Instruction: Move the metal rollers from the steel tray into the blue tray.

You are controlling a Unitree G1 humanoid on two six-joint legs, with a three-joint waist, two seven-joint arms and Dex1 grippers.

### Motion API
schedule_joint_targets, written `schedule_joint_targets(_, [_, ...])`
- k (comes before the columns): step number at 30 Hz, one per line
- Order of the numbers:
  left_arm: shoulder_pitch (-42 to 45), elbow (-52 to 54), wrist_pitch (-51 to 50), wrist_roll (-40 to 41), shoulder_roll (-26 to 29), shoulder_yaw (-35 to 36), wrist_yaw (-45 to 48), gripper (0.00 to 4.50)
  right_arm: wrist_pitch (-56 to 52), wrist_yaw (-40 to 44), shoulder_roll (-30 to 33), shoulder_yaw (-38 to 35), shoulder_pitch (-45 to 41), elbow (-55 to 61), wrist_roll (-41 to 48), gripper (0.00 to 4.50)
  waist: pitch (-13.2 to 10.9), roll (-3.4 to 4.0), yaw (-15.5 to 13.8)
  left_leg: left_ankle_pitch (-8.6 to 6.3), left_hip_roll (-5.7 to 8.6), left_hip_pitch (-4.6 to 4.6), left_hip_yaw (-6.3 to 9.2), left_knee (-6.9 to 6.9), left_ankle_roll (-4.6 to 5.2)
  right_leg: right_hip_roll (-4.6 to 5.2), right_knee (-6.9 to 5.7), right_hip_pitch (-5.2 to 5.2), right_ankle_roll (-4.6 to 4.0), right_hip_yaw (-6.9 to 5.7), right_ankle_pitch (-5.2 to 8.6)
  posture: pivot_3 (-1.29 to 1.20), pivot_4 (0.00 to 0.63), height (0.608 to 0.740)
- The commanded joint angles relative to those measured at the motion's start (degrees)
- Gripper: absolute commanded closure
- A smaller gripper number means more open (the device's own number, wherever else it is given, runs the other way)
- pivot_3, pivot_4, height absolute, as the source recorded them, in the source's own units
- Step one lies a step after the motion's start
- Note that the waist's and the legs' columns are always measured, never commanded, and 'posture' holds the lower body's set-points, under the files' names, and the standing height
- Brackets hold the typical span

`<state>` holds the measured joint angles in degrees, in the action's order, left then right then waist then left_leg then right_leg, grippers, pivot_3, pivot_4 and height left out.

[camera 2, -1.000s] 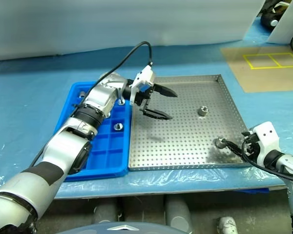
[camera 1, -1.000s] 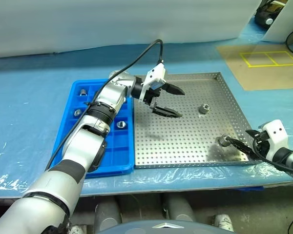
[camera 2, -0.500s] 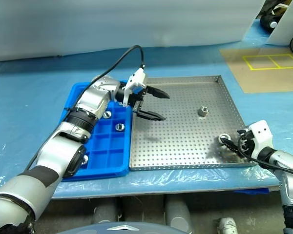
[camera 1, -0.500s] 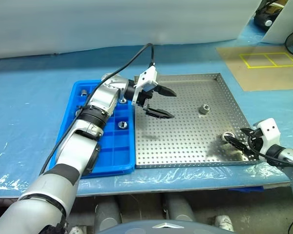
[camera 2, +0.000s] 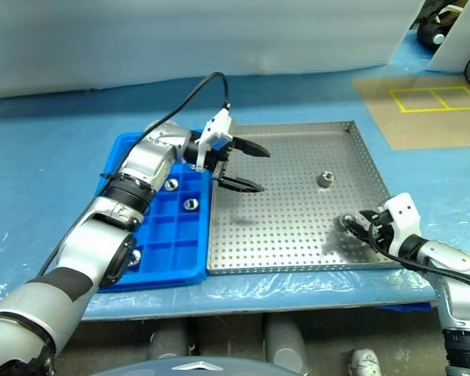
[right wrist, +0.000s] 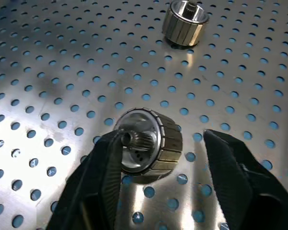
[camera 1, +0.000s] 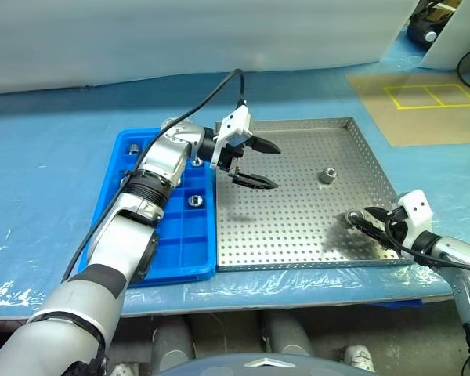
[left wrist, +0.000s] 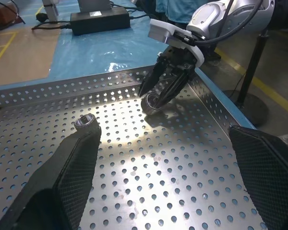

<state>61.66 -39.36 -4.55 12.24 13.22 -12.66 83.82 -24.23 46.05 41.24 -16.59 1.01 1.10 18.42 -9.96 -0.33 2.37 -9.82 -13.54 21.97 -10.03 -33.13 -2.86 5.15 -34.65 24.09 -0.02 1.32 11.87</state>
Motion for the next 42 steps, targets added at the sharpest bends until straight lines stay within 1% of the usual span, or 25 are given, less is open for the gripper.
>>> schedule_joint_targets(1, [-0.3, 2.7, -0.1, 0.3, 0.9, 1.0, -0.1, 0.03, 0.5, -1.0, 0.1, 1.5, -0.5, -1.8, -1.7, 3.21, 0.0, -0.01, 0.0, 0.0, 0.0, 0.0, 0.0, 0.0, 0.0, 0.0, 0.0, 0.0, 0.0, 0.0, 0.0, -0.39, 0.15, 0.74])
schedule_joint_targets(5, [-0.2, 2.5, 0.2, 0.1, 1.2, 1.1, -0.6, 0.03, 1.6, -1.8, 0.3, 1.9, -1.7, -3.7, -2.9, 3.26, 0.0, -0.04, 0.0, 0.0, 0.01, 0.0, -0.01, 0.0, -0.01, 0.01, 0.0, 0.01, 0.0, 0.01, 0.0, -0.38, 0.15, 0.74])
schedule_joint_targets(8, [-0.3, 2.7, 0.3, 0.2, 1.3, 1.1, -0.8, 0.03, 2.2, -0.9, -0.1, 1.5, -1.8, -3.1, -1.4, 3.26, 0.0, -0.04, -0.2, 0.0, 0.04, 0.01, -0.02, -0.01, -0.01, 0.03, 0.0, 0.01, 0.01, 0.03, 0.01, -0.38, 0.15, 0.74])
schedule_joint_targets(11, [-0.2, 2.8, 0.1, 0.3, 1.4, 1.3, -1.1, 0.03, 3.5, -3.5, 0.2, 2.4, -3.4, -4.5, -4.1, 3.26, 0.0, -0.04, -0.2, 0.0, 0.03, 0.05, -0.02, 0.04, -0.01, 0.02, 0.03, 0.06, 0.01, 0.02, 0.01, -0.38, 0.15, 0.74])
schedule_joint_targets(15, [1.3, 1.7, -0.1, 0.9, 1.9, 2.5, -1.7, 0.03, 1.9, -3.1, 0.4, 2.6, -5.5, -0.8, -2.5, 3.26, 0.0, -0.04, -0.2, -0.01, 0.03, 0.13, -0.03, 0.1, 0.0, 0.01, 0.05, 0.16, 0.01, 0.02, 0.01, -0.38, 0.15, 0.74])
schedule_joint_targets(18, [3.7, -0.9, -0.5, 1.3, 2.7, 4.4, -2.5, 0.03, -1.2, -1.4, 1.0, 4.3, -8.0, 5.0, -0.6, 3.26, 0.0, -0.02, -0.1, 0.0, 0.01, 0.19, -0.05, 0.16, -0.01, -0.02, 0.04, 0.26, 0.01, 0.03, 0.01, -0.37, 0.15, 0.74])
schedule_joint_targets(21, [7.0, -5.2, -0.8, 1.6, 4.8, 6.8, -2.6, 0.03, -4.1, 0.5, 1.7, 6.9, -11.2, 10.4, 0.8, 3.26, -0.1, 0.02, 0.0, 0.02, 0.0, 0.2, -0.09, 0.17, -0.03, -0.07, 0.0, 0.36, 0.02, 0.12, 0.01, -0.36, 0.15, 0.74])
schedule_joint_targets(25, [10.0, -9.4, -2.8, 2.3, 8.7, 9.8, -1.2, 0.03, -6.9, 3.2, 2.4, 10.1, -15.0, 14.5, 2.1, 3.26, -0.1, 0.03, -0.4, 0.06, -0.02, 0.13, -0.1, 0.32, -0.11, -0.09, 0.01, 0.36, 0.02, 0.14, 0.01, -0.34, 0.15, 0.74])
schedule_joint_targets(28, [8.8, -8.2, -7.9, 3.0, 14.2, 11.1, 2.1, 0.03, -8.9, 7.0, 3.7, 12.4, -17.8, 17.0, 4.4, 3.26, -0.1, 0.07, -0.9, 0.07, -0.03, 0.13, -0.1, 0.44, -0.13, -0.09, 0.03, 0.37, 0.06, 0.19, 0.04, -0.3, 0.15, 0.74])
schedule_joint_targets(29, [6.9, -6.2, -9.4, 2.8, 16.7, 10.9, 3.4, 0.03, -9.2, 8.5, 3.9, 13.5, -19.0, 17.2, 4.9, 3.26, -0.1, 0.08, -0.9, 0.07, -0.03, 0.14, -0.11, 0.49, -0.14, -0.1, 0.03, 0.42, 0.06, 0.2, 0.04, -0.29, 0.15, 0.74])
schedule_joint_targets(32, [2.4, 0.0, -12.5, 3.1, 21.0, 10.8, 4.4, 0.03, -8.5, 11.0, 3.6, 16.5, -22.1, 16.0, 4.7, 3.26, -0.1, 0.09, -1.8, 0.14, -0.06, 0.08, -0.17, 0.74, -0.24, -0.14, 0.01, 0.53, 0.05, 0.21, 0.04, -0.22, 0.15, 0.74])
schedule_joint_targets(35, [-4.5, 11.3, -18.5, 5.6, 25.9, 12.3, 4.0, 0.03, -7.1, 13.0, 0.8, 21.0, -27.4, 13.0, 3.9, 3.26, -0.2, 0.11, -2.7, 0.2, -0.14, 0.11, -0.17, 0.84, -0.35, -0.13, -0.04, 0.58, 0.04, 0.19, 0.05, -0.16, 0.15, 0.74])
schedule_joint_targets(38, [-10.5, 21.2, -24.1, 8.3, 29.1, 14.2, 1.8, 0.03, -6.1, 14.8, -1.7, 24.1, -31.3, 10.1, 3.5, 3.26, -0.2, 0.09, -3.9, 0.3, -0.23, 0.16, -0.16, 0.89, -0.51, -0.12, -0.12, 0.67, 0.01, 0.17, 0.06, -0.09, 0.15, 0.74])
schedule_joint_targets(39, [-13.4, 25.7, -26.2, 9.6, 30.3, 15.4, 0.6, 0.03, -5.5, 15.8, -2.8, 25.4, -32.6, 9.0, 3.2, 3.26, -0.2, 0.09, -4.2, 0.42, -0.24, 0.17, -0.15, 0.91, -0.71, -0.12, -0.16, 0.7, 0.01, 0.15, 0.07, -0.05, 0.15, 0.74])
schedule_joint_targets(42, [-22.0, 37.3, -31.0, 13.4, 33.9, 18.3, -1.3, 0.03, -3.9, 18.7, -5.0, 28.4, -35.3, 5.8, 2.6, 3.26, -0.2, 0.1, -5.3, 0.46, -0.24, 0.19, -0.14, 0.97, -0.8, -0.1, -0.17, 0.77, -0.01, 0.06, 0.08, 0.02, 0.15, 0.74])
